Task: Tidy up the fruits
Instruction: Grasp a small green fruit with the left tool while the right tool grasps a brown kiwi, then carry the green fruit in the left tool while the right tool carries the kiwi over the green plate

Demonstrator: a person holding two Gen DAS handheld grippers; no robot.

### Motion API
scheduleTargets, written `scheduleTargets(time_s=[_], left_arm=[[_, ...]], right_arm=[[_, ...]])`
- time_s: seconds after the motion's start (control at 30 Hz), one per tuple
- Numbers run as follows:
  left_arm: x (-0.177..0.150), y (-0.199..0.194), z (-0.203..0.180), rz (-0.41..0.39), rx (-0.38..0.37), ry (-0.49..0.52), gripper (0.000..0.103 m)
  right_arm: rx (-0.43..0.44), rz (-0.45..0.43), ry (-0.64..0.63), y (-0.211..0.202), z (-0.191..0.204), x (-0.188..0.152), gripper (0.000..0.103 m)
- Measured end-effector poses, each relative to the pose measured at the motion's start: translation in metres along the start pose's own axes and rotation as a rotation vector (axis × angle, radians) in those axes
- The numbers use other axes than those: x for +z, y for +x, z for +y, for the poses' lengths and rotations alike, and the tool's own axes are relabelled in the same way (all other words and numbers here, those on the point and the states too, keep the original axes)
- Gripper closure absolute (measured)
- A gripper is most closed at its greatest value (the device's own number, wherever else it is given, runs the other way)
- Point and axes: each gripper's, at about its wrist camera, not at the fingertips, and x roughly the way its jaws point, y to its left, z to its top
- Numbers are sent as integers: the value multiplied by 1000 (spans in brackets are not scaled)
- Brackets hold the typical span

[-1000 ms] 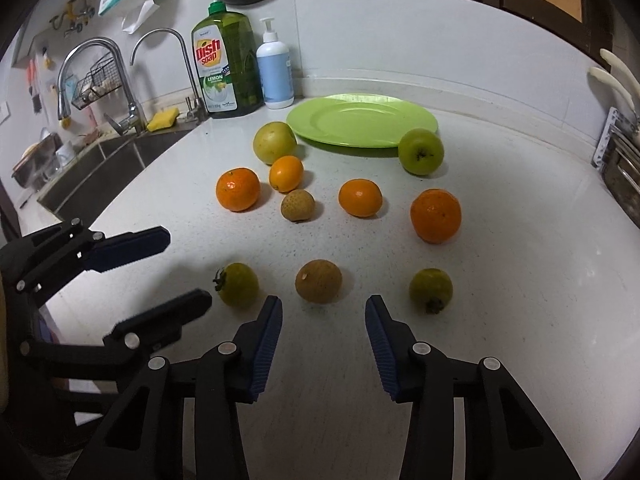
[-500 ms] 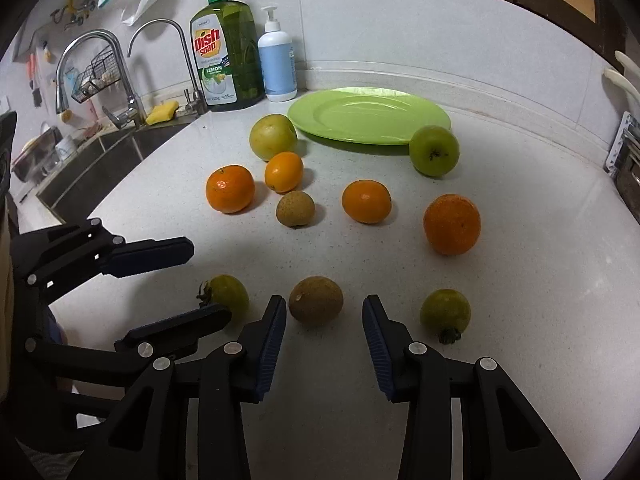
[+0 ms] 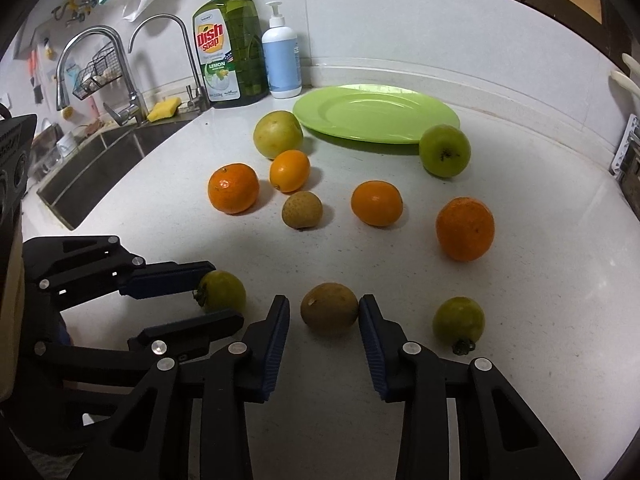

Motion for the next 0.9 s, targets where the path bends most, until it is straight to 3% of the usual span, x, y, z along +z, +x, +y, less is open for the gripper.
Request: scheduleTargets(time_s=[0.47, 0.9], left_arm=[[19, -25, 26, -61, 17, -99, 73], [53, -58, 44, -143, -2, -24, 73]], right_arm=[[-24, -24, 77, -13, 5, 7, 72], [-98, -107, 155, -43, 17, 34, 72]])
